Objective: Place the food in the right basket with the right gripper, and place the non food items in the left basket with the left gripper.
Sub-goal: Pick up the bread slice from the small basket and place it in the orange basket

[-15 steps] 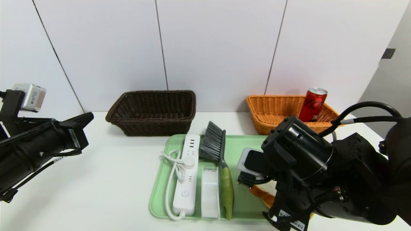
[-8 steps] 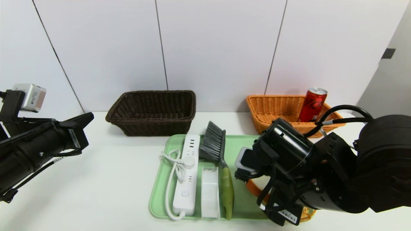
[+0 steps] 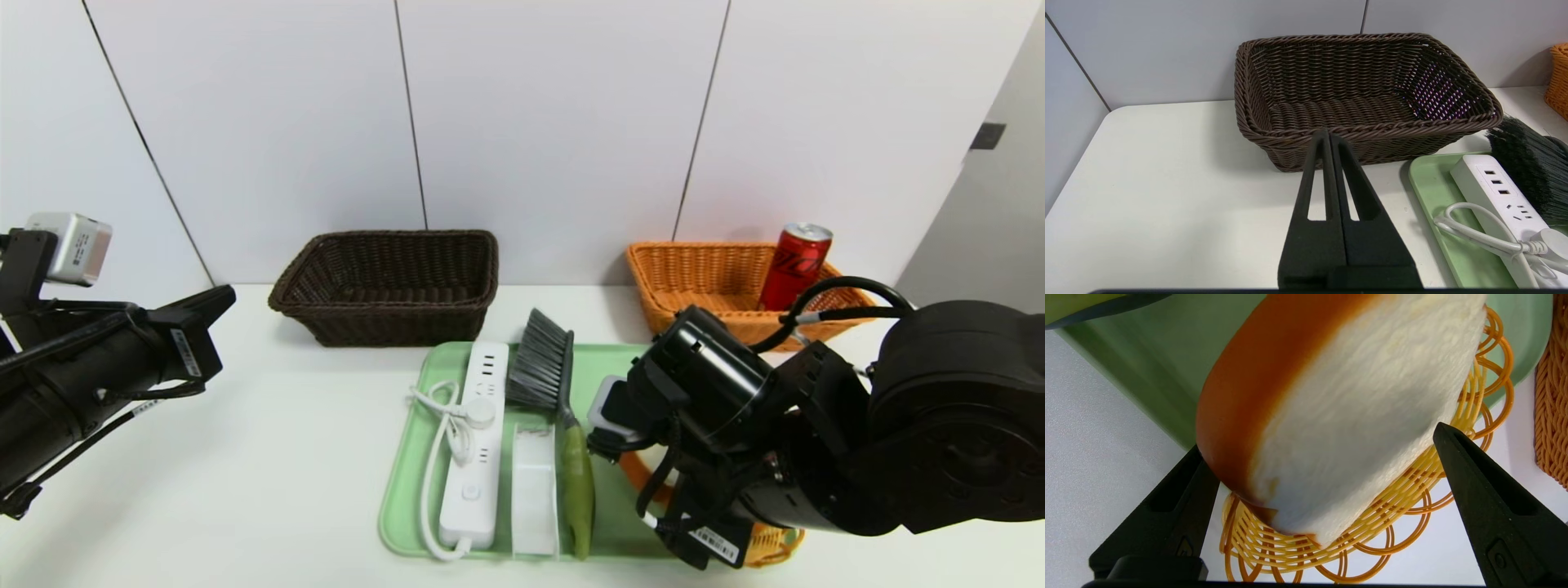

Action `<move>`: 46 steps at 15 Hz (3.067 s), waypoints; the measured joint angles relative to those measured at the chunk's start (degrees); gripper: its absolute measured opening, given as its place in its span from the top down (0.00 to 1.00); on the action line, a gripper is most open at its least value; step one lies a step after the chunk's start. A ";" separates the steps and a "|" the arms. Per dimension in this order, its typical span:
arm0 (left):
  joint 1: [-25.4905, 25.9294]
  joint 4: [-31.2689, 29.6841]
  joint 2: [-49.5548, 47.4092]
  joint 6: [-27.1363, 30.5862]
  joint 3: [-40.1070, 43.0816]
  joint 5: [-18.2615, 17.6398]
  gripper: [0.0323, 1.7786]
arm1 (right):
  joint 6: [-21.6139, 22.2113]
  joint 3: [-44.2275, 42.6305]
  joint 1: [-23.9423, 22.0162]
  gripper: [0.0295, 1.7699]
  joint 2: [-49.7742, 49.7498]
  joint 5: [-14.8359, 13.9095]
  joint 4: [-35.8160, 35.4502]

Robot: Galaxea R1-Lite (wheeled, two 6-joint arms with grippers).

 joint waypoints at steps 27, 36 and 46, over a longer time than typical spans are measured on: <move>0.02 -1.22 0.09 0.01 1.27 0.00 0.99 | 0.04 2.63 -0.34 0.68 -0.30 0.34 -3.27; 0.00 -1.21 1.00 -0.02 1.12 0.02 0.99 | -0.46 1.58 -0.67 0.77 -4.60 0.34 -2.97; 0.02 -1.22 2.05 -0.11 1.05 0.00 0.99 | -0.35 -1.44 -2.54 0.78 -15.74 0.63 -3.74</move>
